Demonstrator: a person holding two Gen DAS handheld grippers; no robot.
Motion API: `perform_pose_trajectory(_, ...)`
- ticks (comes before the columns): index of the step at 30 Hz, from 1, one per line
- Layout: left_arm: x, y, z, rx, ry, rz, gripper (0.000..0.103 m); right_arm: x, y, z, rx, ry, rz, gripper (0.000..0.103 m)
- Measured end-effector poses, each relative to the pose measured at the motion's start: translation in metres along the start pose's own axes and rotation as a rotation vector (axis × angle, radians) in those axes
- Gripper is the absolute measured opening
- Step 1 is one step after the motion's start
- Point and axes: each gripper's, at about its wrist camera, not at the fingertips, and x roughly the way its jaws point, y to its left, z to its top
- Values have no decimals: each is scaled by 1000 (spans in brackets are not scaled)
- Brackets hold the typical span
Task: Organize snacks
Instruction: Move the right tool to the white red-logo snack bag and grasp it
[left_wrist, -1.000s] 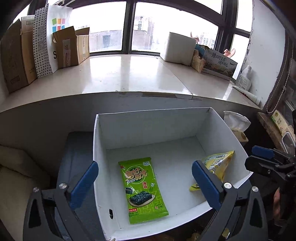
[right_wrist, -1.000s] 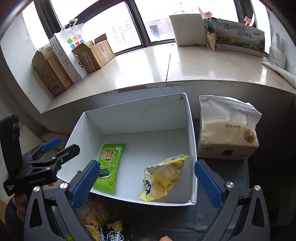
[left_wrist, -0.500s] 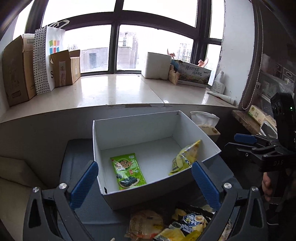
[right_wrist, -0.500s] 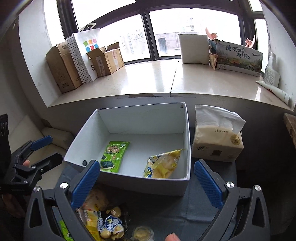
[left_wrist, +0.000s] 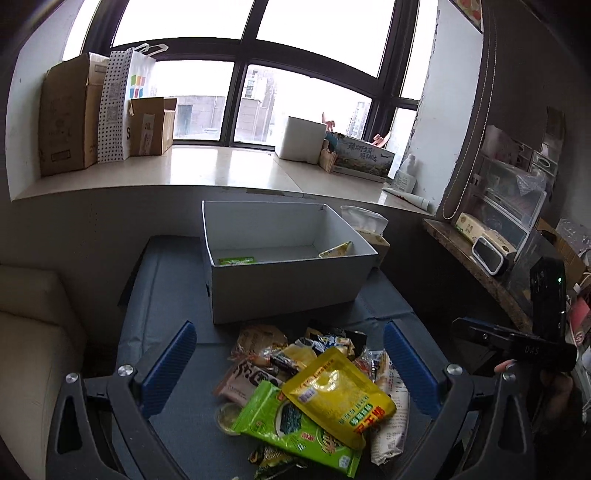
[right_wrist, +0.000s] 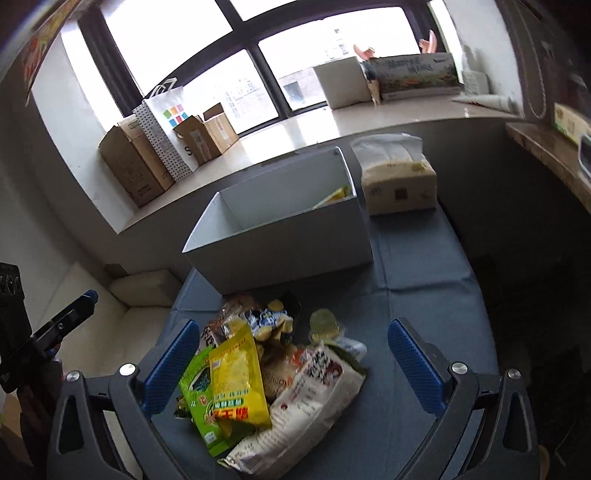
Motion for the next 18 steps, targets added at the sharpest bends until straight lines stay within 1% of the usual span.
perform_pose_trajectory(2, -6, -2, -8, -9, 6, -14, 103, -1, -9, -17, 57, 26, 8, 103)
perform_pose_trajectory(4, -11, -5, -16, -12, 5, -16, 103, 5, -16, -32, 113, 77, 42, 103)
perform_pose_trajectory(8, -6, -12, -28, 5, 25, -14, 103, 24, -27, -55, 211, 146, 72, 103)
perform_pose_trajectory(13, 6, -10, -38, 6, 66, 2, 103, 59, -45, -70, 348, 231, 105, 103)
perform_pose_trajectory(15, 12, -10, -42, 9, 89, 16, 103, 73, -49, -72, 380, 257, 112, 103)
perform_pose_trajectory(17, 14, -10, -47, 6, 98, 11, 103, 89, -58, -77, 449, 308, 119, 103)
perform_pose_trajectory(18, 14, -11, -49, 6, 102, 6, 103, 96, -61, -80, 483, 325, 136, 103)
